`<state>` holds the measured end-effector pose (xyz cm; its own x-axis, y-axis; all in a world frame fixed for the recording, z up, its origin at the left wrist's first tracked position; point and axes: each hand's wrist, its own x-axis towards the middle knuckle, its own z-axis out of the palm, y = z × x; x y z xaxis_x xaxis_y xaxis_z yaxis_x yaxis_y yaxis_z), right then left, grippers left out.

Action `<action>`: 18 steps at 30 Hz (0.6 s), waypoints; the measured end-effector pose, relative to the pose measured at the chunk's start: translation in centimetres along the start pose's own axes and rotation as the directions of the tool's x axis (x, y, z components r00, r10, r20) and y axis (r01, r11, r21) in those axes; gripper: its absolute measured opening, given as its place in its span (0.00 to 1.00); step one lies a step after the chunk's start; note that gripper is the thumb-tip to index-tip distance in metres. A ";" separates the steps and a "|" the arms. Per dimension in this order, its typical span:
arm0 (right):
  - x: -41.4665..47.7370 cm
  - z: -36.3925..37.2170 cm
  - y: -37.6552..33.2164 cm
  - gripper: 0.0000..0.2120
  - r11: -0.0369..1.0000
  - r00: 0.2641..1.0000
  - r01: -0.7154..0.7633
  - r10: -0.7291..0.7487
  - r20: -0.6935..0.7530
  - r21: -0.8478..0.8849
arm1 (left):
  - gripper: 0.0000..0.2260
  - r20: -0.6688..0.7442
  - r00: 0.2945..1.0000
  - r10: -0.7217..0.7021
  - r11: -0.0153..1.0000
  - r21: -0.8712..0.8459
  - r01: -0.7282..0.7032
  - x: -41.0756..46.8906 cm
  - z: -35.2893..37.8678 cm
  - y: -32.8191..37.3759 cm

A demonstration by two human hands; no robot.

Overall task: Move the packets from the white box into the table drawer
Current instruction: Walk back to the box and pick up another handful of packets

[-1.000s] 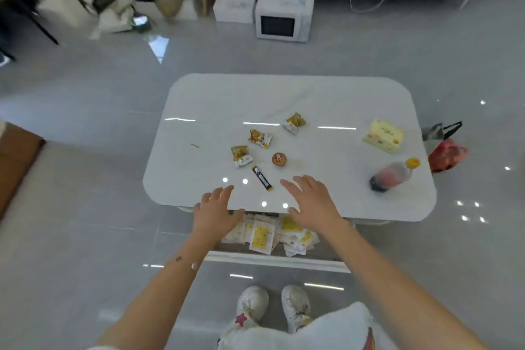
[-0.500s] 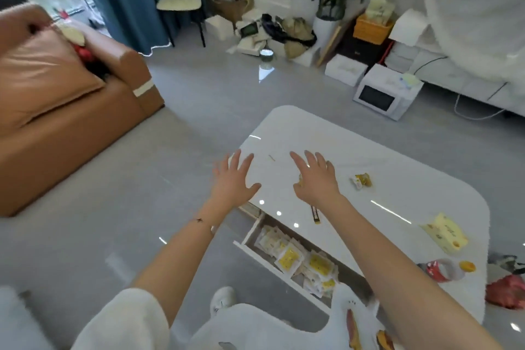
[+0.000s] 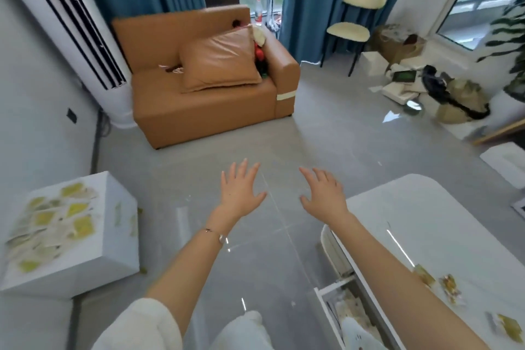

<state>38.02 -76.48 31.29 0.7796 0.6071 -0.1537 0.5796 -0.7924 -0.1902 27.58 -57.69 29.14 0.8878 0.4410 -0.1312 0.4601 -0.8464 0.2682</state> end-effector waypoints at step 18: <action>21.5 5.3 -19.5 0.34 0.938 0.928 0.343 -0.345 0.138 0.038 | 0.35 -0.023 0.938 -0.347 0.938 -0.034 0.346 7.8 -2.3 -21.9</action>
<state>42.22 -47.61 26.57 0.4910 0.8452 -0.2108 0.8025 -0.5331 -0.2680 24.39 -35.08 24.43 0.6729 0.7137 -0.1944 0.7382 -0.6310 0.2387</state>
